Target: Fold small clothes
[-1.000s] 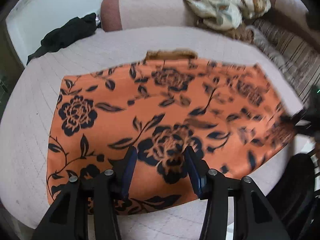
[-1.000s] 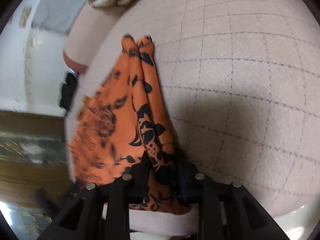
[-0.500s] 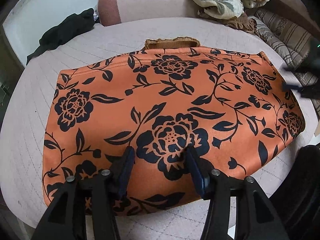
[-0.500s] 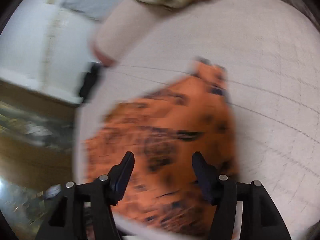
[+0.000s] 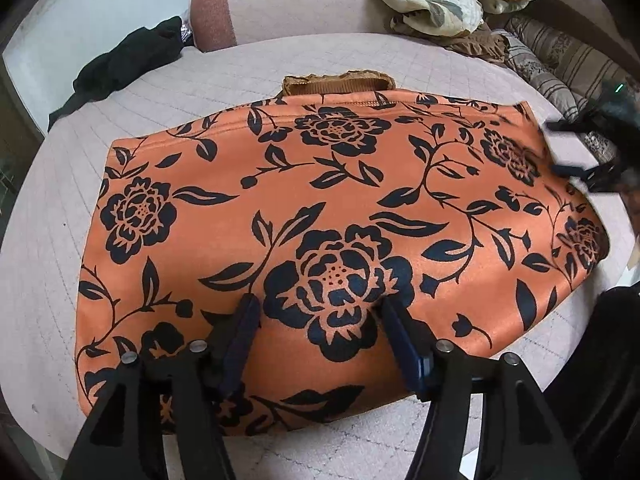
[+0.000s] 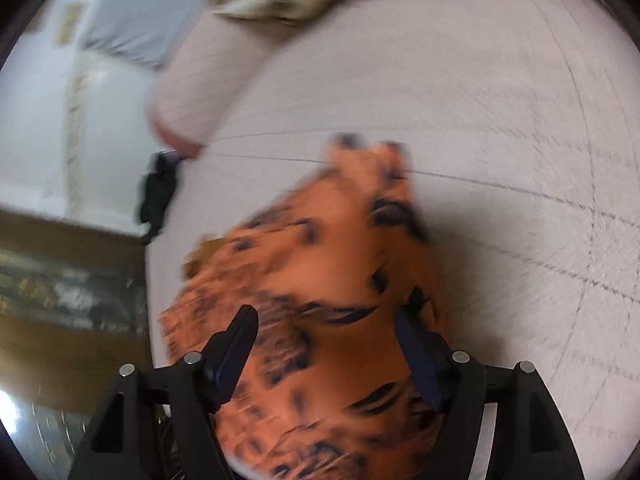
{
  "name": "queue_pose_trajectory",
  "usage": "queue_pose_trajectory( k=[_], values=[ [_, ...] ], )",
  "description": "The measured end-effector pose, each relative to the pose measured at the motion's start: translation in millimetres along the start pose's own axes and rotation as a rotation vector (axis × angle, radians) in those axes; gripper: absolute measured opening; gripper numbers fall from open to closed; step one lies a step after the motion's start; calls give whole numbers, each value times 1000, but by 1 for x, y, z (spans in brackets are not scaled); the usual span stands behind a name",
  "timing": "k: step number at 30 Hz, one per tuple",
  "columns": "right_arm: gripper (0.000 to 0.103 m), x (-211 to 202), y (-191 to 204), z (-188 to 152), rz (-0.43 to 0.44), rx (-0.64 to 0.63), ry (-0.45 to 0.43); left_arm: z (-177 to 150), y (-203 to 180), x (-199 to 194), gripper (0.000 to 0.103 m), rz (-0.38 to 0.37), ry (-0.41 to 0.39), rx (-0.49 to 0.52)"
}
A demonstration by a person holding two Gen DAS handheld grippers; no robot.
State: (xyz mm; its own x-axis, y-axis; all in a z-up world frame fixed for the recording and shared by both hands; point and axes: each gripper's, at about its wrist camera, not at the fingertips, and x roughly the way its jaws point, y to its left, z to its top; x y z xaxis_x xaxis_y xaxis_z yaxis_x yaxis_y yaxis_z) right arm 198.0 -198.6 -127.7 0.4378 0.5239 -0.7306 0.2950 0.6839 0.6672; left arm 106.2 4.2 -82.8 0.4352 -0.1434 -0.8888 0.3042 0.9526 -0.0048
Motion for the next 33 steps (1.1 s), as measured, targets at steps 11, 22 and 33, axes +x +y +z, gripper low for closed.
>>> queue_pose_trajectory(
  k=[11,22,33],
  values=[
    [74,13,2,42,-107,32,-71,1,0,2,67,-11,8,1],
    [76,-24,0,10,-97,49,-146,-1,0,1,69,-23,8,0],
    [77,-59,-30,-95,-134,10,-28,-4,4,-3,69,-38,16,-35]
  ],
)
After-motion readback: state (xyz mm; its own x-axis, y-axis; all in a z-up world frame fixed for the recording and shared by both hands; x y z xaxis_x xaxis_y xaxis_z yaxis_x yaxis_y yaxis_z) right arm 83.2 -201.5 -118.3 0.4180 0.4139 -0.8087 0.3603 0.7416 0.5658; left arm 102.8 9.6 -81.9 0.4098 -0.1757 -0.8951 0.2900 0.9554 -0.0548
